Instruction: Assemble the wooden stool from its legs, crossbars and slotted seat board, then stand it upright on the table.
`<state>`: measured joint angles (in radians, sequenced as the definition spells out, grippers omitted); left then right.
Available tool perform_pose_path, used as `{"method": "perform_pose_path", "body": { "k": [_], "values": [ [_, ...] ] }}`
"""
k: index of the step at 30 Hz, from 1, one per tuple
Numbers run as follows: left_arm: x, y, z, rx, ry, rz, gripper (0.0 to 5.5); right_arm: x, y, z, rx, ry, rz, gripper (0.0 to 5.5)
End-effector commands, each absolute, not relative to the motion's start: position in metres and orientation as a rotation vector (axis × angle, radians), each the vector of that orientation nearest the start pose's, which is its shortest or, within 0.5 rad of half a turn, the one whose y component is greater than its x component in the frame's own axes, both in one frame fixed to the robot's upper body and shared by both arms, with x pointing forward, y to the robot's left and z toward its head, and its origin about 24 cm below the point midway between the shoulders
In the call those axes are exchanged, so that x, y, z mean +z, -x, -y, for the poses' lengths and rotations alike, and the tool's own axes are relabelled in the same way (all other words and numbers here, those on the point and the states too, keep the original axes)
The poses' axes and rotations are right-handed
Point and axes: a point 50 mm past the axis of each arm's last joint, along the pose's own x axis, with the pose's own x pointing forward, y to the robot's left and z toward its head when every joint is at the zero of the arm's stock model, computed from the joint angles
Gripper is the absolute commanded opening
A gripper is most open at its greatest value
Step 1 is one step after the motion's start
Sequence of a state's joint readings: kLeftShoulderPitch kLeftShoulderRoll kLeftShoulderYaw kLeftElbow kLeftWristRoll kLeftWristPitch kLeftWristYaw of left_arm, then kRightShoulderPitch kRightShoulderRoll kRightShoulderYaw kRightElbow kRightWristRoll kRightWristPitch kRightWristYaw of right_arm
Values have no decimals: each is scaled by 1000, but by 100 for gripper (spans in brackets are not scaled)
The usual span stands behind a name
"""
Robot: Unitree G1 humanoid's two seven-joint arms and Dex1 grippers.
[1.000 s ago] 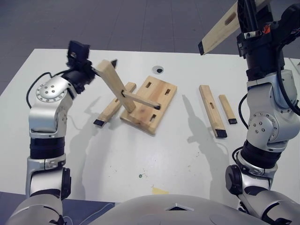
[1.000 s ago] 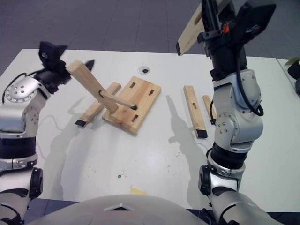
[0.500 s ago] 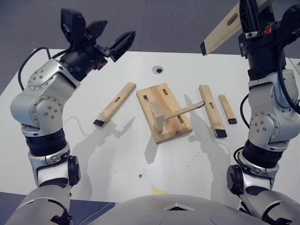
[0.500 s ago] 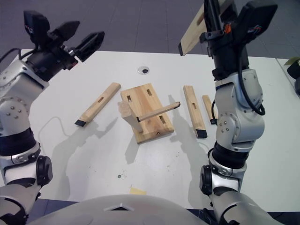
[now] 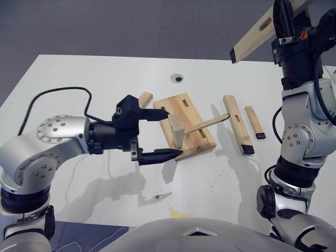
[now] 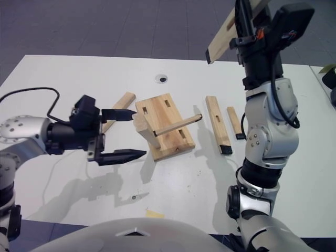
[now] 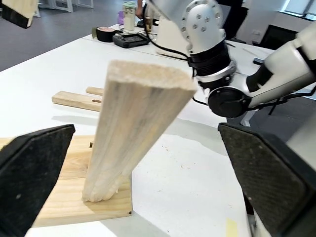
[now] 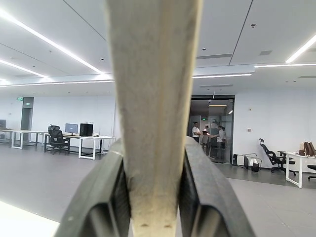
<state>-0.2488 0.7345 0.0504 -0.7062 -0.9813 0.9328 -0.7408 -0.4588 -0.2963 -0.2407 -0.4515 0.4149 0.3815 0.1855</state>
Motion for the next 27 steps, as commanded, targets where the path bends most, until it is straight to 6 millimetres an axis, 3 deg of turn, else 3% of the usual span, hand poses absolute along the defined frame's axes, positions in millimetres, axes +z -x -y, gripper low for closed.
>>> {"method": "perform_pose_path", "body": {
  "k": [1, 10, 17, 24, 27],
  "values": [
    [173, -195, -129, -1306, -37, -198, 521, 244, -274, 184, 269, -21, 560, 102],
    [158, -201, -121, -1206, 47, -152, 381, 240, -275, 183, 275, -10, 547, 102],
    [151, -203, -117, -1174, -30, -124, 267, 236, -274, 181, 275, -2, 536, 102],
    [154, -221, -111, -1074, -201, -14, 218, 230, -276, 185, 260, -8, 515, 102],
    [152, -233, -110, -1014, -276, 24, 207, 221, -280, 193, 260, -100, 457, 102]
  ]
}}
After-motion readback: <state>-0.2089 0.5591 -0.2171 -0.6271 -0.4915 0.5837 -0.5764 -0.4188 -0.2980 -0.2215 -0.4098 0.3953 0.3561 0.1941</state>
